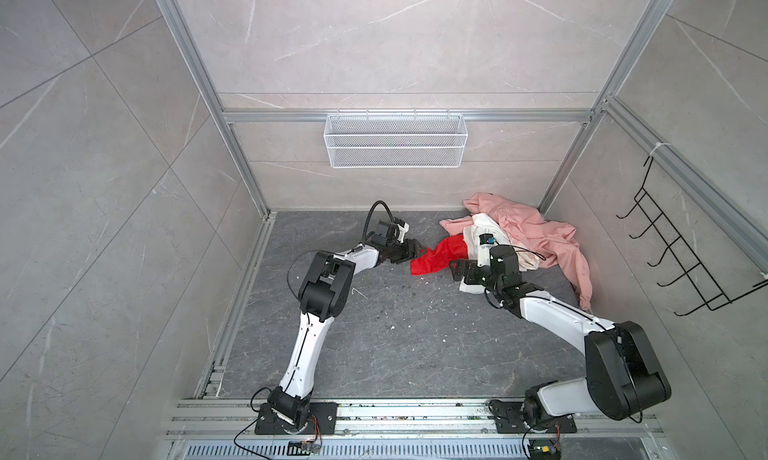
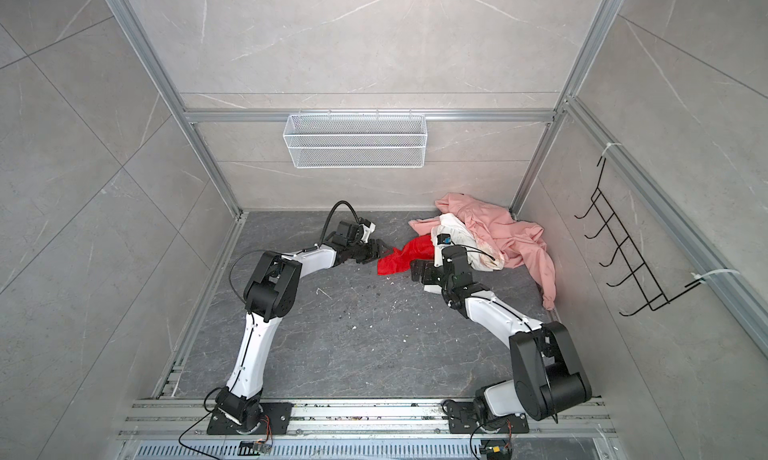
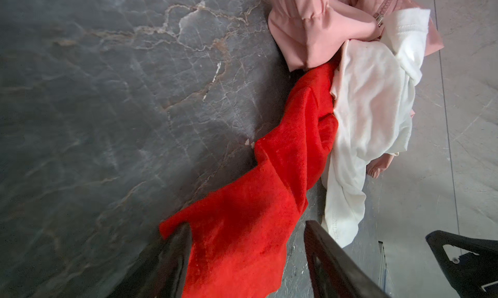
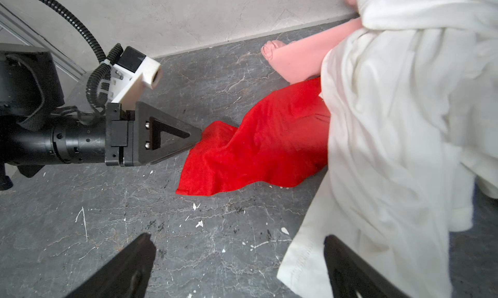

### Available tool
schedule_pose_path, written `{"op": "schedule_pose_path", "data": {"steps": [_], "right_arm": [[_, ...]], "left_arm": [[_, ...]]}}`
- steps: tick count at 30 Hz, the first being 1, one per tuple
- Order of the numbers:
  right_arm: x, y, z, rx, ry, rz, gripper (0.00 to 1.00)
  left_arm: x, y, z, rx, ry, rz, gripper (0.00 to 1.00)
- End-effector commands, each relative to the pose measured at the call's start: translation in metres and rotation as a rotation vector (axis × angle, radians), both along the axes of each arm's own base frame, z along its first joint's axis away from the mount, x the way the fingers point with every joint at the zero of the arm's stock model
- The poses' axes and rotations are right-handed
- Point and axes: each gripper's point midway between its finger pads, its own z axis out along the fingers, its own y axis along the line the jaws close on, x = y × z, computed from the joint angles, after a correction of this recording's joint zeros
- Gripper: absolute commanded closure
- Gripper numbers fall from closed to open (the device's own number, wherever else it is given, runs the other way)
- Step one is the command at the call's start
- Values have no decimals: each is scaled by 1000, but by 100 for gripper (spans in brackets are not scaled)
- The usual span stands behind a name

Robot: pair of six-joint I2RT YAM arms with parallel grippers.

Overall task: Pick out a specific cloth from the pile
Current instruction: 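Reach the left gripper toward the red cloth while the right gripper approaches the white cloth, then close the left gripper on the red cloth's edge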

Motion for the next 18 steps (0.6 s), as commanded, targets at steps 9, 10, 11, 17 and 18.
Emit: {"op": "schedule_pose_path", "data": {"steps": [9,10,11,17,18], "right_arm": [[-12,-18,12,-39,-53,-64,0],[-13,-20,13,-40,-56,-70,0],[-13,-20,15,-40,-60,-72,0],[-20,-26,19,-44,-69,-85,0],[-20,-27,19,-45,-70,-89,0]], "left_arm": [[5,-49,-9,-23,-19,-30,22],[4,-54,-10,-26,-26,-30,21],[5,-57,-9,-29,-35,-29,20],[11,-75,-15,-59,-21,-8,18],[12,-76,-17,-62,-13,-1,18]]}}
